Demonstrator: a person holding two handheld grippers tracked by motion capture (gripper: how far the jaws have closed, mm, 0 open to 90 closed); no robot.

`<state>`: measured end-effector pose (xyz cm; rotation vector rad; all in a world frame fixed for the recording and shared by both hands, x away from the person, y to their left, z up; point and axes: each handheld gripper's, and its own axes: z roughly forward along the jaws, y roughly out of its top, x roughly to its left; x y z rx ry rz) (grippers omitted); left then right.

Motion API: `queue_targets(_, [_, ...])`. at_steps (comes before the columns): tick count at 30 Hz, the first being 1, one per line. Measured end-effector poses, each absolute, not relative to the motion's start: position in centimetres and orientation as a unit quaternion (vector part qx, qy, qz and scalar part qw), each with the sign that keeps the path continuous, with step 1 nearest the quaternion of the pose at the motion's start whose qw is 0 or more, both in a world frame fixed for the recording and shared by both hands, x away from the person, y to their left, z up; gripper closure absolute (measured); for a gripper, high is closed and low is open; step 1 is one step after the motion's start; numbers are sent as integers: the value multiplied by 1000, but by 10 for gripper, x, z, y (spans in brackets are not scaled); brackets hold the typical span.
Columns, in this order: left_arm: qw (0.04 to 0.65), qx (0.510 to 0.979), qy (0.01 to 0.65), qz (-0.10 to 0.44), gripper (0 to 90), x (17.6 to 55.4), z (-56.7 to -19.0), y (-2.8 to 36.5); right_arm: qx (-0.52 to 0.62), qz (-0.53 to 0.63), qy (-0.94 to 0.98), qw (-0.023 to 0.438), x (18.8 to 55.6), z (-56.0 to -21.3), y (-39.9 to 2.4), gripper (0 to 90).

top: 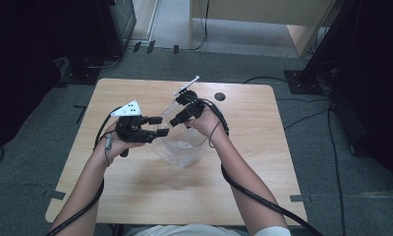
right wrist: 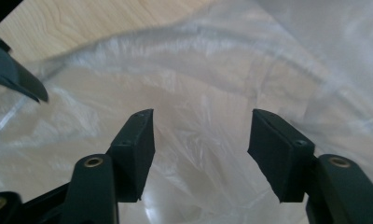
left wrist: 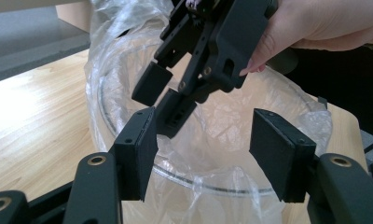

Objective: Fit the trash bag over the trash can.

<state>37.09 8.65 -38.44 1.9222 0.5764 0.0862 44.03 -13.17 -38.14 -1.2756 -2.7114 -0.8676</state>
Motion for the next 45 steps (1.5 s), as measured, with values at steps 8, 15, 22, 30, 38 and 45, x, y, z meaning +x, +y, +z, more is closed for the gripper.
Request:
queue_targets(8, [542,802,248,36,406,372,-385,88,-373,-310,-874,3,432,-371,-130,447])
queue_targets(15, [545,800,247,35,408,372,-386,89,-332,-279,-901,-29,418,-377,-133,745])
queue_targets(22, [547,800,244,36,408,373,-387,90,-340,-237,-909,-33,422,-399,-146,538])
queue_targets(30, [550,798,244,36,406,373,-387,90,-320,-260,-911,-8,417,-399,-151,641])
queue_targets(38, [552,797,242,36,405,372,-389,88,-292,-297,-909,-17,408,-376,-150,647])
queue_targets(45, [557,792,246,33,404,372,-389,92,-250,-267,-930,33,389,-391,-139,638])
